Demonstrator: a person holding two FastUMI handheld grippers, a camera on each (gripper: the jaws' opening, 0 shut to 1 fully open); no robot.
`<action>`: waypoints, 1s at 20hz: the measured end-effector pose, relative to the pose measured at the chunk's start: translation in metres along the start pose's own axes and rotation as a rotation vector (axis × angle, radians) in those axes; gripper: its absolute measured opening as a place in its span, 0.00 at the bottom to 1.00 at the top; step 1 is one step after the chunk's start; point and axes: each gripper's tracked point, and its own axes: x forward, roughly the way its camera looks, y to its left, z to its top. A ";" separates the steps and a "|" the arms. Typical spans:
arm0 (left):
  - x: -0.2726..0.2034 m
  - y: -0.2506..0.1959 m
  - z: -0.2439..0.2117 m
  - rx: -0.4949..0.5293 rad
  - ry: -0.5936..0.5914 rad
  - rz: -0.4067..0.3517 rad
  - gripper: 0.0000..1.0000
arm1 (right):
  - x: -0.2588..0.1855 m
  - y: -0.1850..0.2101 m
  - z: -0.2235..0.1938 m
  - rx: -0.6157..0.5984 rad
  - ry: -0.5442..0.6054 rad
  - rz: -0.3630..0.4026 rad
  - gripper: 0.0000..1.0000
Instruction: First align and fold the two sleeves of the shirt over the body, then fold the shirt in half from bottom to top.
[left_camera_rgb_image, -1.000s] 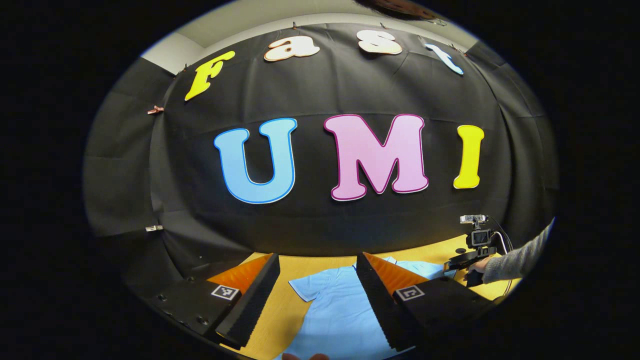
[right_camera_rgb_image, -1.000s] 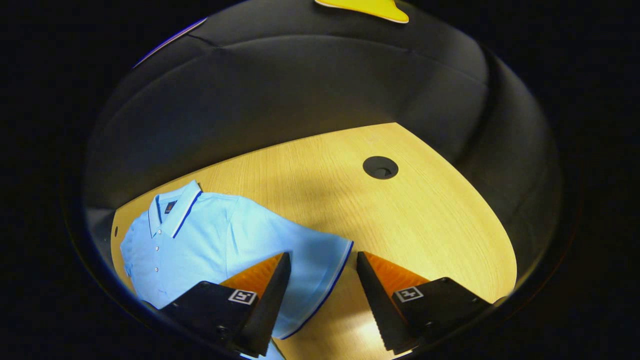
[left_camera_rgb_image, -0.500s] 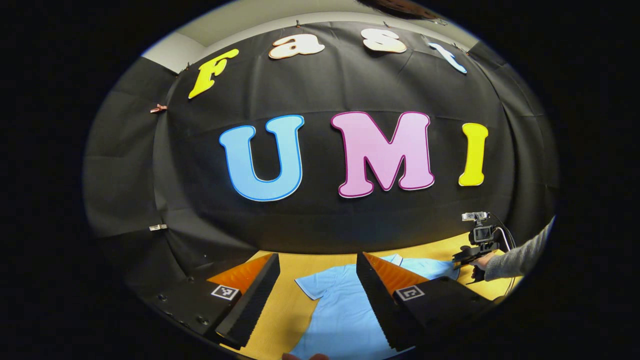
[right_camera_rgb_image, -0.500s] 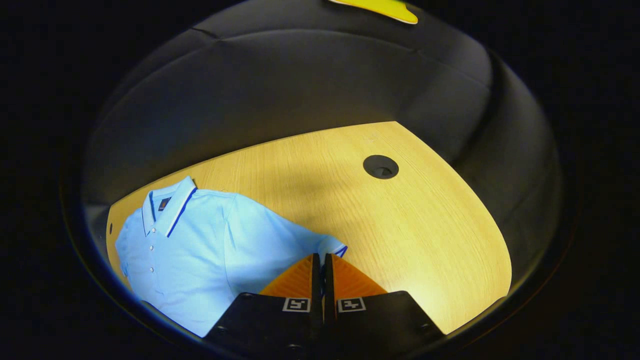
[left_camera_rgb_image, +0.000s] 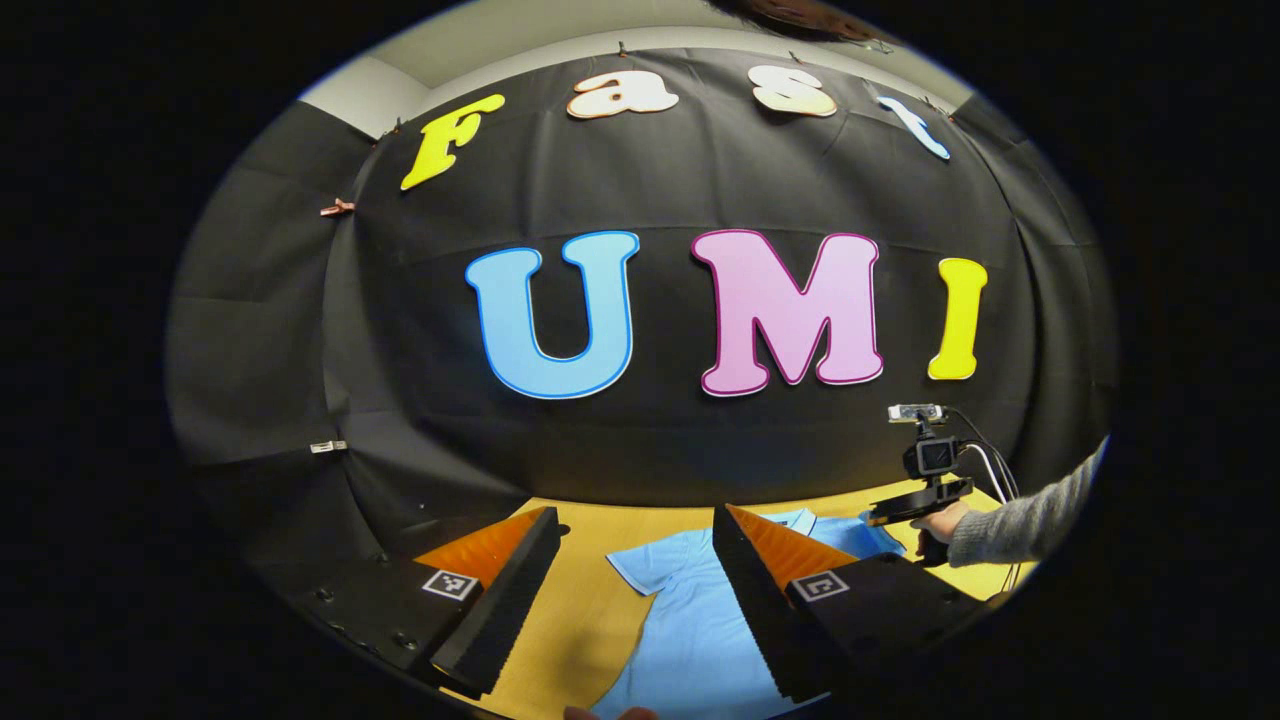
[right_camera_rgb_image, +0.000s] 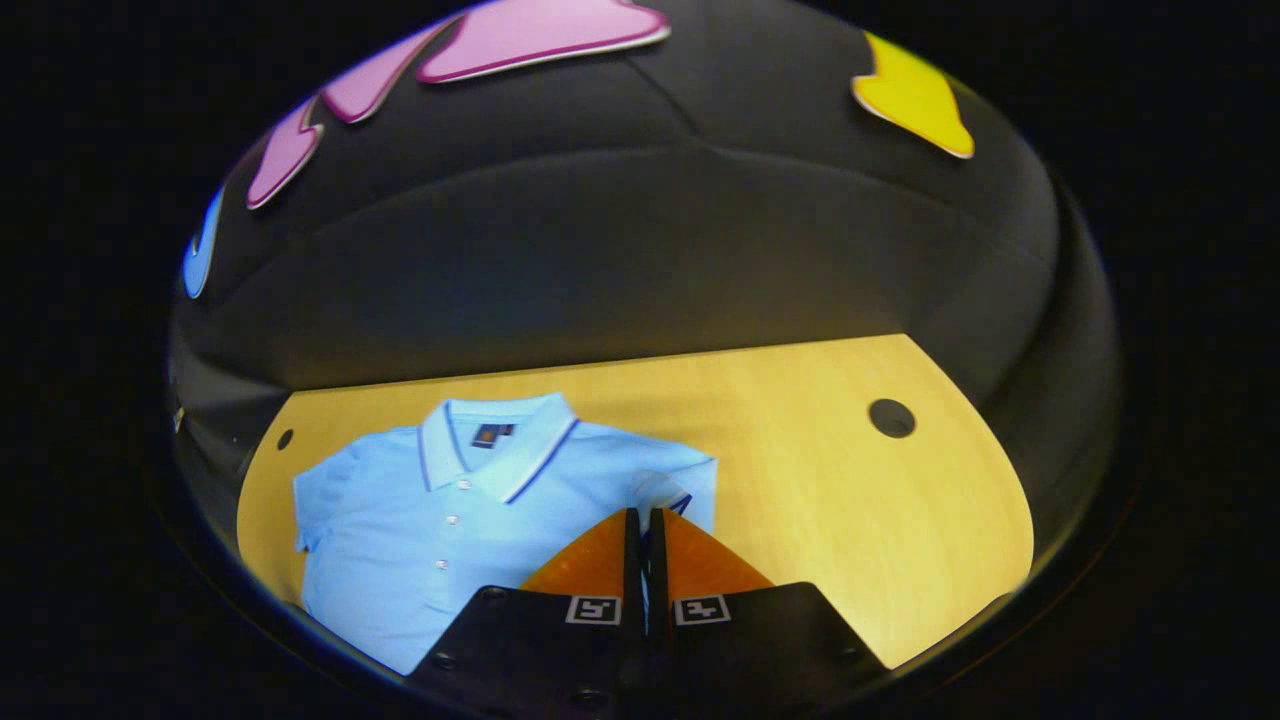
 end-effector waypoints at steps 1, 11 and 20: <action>-0.002 0.007 -0.002 -0.003 0.003 0.009 0.98 | 0.000 0.023 -0.001 -0.014 0.002 0.030 0.05; -0.022 0.066 -0.021 -0.061 0.043 0.101 0.98 | 0.010 0.173 -0.077 -0.187 0.123 0.204 0.05; -0.017 0.079 -0.028 -0.067 0.063 0.114 0.98 | 0.017 0.183 -0.102 -0.175 0.183 0.191 0.10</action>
